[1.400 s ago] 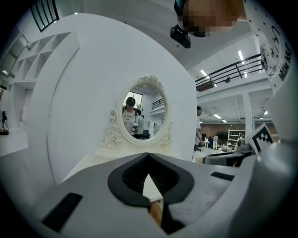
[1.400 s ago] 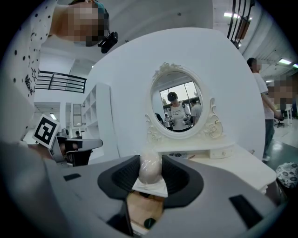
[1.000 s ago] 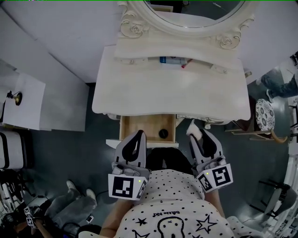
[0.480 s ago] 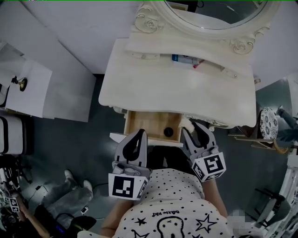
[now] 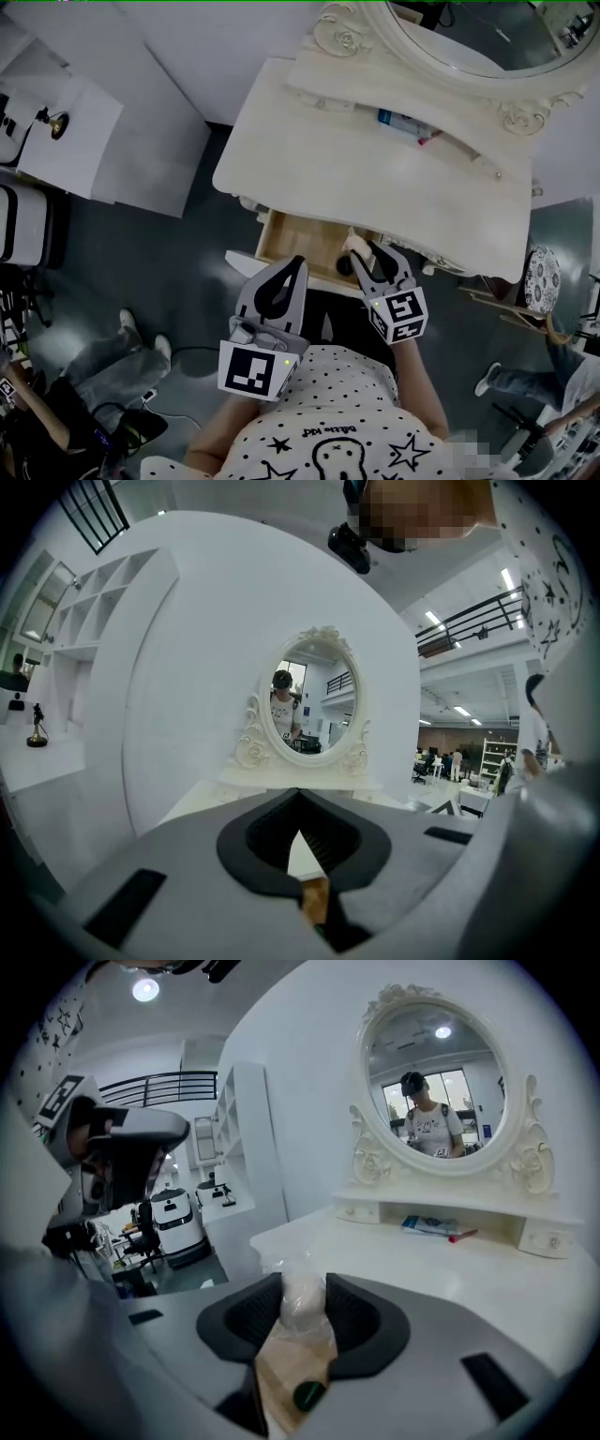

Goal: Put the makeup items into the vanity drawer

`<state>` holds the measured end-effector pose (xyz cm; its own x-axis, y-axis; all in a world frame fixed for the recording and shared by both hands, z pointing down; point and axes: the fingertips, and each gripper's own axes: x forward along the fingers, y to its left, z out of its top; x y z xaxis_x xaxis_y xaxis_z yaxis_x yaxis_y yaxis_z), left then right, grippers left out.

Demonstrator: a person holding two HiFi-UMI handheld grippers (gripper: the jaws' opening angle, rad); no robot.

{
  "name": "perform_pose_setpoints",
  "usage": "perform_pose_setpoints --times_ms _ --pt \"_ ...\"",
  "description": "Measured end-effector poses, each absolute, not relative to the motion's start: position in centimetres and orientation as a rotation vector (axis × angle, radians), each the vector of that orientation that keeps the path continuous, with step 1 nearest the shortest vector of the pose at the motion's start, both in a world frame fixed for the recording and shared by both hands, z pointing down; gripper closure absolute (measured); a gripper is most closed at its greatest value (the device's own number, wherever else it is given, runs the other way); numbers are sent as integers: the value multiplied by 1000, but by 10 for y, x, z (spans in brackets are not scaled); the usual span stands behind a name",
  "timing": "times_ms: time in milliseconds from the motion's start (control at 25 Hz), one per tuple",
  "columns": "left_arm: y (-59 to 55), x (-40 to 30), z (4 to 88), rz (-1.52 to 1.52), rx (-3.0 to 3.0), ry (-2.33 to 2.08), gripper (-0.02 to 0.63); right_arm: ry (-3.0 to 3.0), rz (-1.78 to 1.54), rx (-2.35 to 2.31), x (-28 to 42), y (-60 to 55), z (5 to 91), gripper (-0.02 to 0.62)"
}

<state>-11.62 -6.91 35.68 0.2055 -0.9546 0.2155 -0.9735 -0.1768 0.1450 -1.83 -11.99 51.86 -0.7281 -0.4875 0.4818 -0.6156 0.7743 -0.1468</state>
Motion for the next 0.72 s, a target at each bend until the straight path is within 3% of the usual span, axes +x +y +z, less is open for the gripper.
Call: perform_pose_setpoints --times_ms 720 --pt "-78 -130 375 115 2094 -1884 611 -2296 490 480 -55 -123 663 440"
